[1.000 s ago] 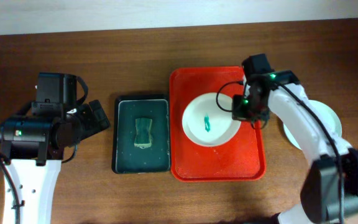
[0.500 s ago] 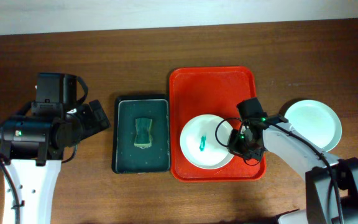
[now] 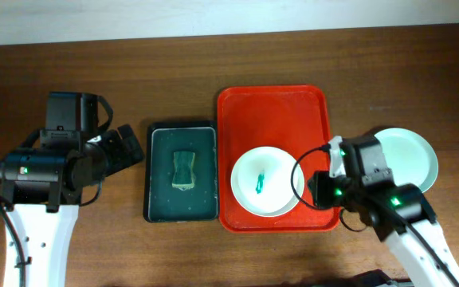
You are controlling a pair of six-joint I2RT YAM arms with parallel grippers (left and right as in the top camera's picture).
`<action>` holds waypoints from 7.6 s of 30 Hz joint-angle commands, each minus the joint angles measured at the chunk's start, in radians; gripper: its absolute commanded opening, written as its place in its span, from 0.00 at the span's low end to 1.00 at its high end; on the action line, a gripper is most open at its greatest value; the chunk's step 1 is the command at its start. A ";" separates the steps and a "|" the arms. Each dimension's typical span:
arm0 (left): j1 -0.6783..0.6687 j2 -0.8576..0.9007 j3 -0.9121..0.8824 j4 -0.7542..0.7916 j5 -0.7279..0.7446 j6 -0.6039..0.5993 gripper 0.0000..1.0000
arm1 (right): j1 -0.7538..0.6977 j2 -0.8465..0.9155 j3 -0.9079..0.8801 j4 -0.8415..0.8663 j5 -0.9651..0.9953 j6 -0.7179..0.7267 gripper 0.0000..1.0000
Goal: Clean dirty plates on tray and stack at the side
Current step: 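Grasp the white plate rim with the right gripper and pull it toward the tray edge, then grasp the sponge in the dark tray with the left gripper and wet it, then scrub the white plate with the sponge while the right gripper holds it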
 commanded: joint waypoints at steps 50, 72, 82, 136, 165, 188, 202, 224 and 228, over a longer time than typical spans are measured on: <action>-0.253 0.702 -0.252 0.510 -0.018 0.165 0.37 | 0.005 0.023 0.016 -0.058 -0.010 -0.024 0.33; -0.254 0.611 -0.216 0.188 0.097 0.140 0.47 | 0.005 0.023 0.016 -0.068 -0.009 -0.024 0.32; -0.253 0.603 -0.315 0.322 0.097 0.108 0.00 | 0.005 0.023 0.016 -0.068 -0.009 -0.024 0.33; -0.377 0.461 -0.107 0.372 0.199 0.108 0.00 | -0.137 0.708 0.016 0.277 -0.192 -0.144 0.25; -0.640 0.868 -0.119 0.510 0.072 -0.126 0.00 | -0.137 0.718 0.016 0.258 -0.166 -0.121 0.04; -0.693 0.871 -0.105 0.640 0.575 -0.068 0.00 | -0.137 0.718 0.016 0.243 -0.166 -0.121 0.04; -0.665 0.871 -0.108 0.461 0.140 -0.154 0.00 | -0.137 0.718 0.016 0.243 -0.166 -0.121 0.04; -0.656 0.869 0.325 -0.033 -0.331 -0.257 0.00 | -0.137 0.718 0.016 0.240 -0.166 -0.121 0.04; -0.650 0.843 0.460 -0.190 -0.325 -0.256 0.00 | -0.137 0.718 0.016 0.238 -0.166 -0.121 0.04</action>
